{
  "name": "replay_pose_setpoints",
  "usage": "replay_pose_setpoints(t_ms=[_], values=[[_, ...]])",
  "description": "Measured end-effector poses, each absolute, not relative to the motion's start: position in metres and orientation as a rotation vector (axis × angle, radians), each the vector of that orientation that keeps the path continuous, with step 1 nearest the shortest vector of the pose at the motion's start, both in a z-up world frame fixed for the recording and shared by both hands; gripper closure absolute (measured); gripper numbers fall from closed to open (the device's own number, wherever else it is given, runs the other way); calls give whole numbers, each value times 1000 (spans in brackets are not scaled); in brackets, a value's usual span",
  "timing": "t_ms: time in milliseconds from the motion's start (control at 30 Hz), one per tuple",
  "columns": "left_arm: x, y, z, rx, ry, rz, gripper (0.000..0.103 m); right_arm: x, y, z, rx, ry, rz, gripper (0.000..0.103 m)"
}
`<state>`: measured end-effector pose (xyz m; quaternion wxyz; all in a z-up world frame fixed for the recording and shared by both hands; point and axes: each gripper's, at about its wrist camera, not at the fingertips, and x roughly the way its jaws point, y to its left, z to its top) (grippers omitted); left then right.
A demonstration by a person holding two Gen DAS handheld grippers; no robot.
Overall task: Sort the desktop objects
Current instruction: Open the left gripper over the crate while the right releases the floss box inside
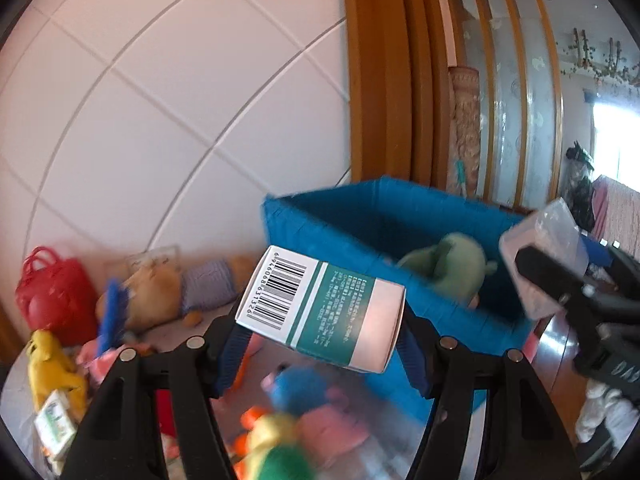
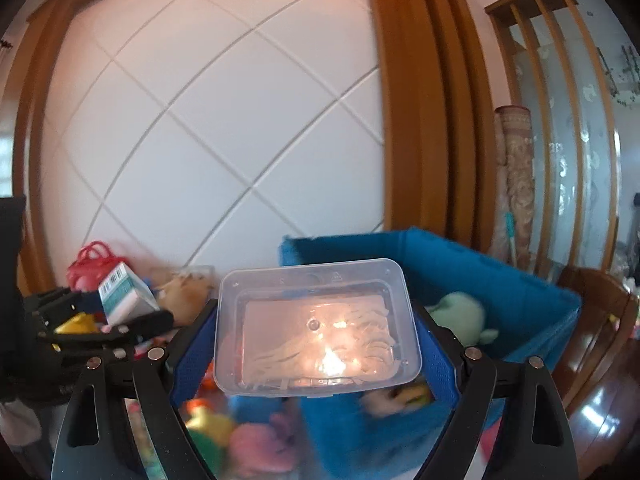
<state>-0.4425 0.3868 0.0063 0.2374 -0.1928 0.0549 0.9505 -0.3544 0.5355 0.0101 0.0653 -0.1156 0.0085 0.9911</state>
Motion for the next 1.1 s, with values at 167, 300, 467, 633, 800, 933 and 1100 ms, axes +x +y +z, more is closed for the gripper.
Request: replay_pose_setpoints(t_ms=[167,300,467,633,800,933,1100], values=[[-462,467,16,-546,158,2584,38,-375,618,11,-402,48,2944,14],[-474,524,7,-608,206,2547,38,-388,660,-2,-472,61,2920,14],[-481,567,-7,-675,262,2518,38,-399,702,-18,-535,97,2897,14],[-488,579,-16,-719,282,2531,37,-407,723,-27,-562,128,2899,14],[-490,574,-14,-720,275,2590,18,-414,725,-31,-558,128,2912,9],[-492,567,-14,-730,263,2597,10,-414,726,-29,-535,136,2912,0],[-493,565,-14,-732,259,2602,10,-414,727,-29,-530,134,2921,0]])
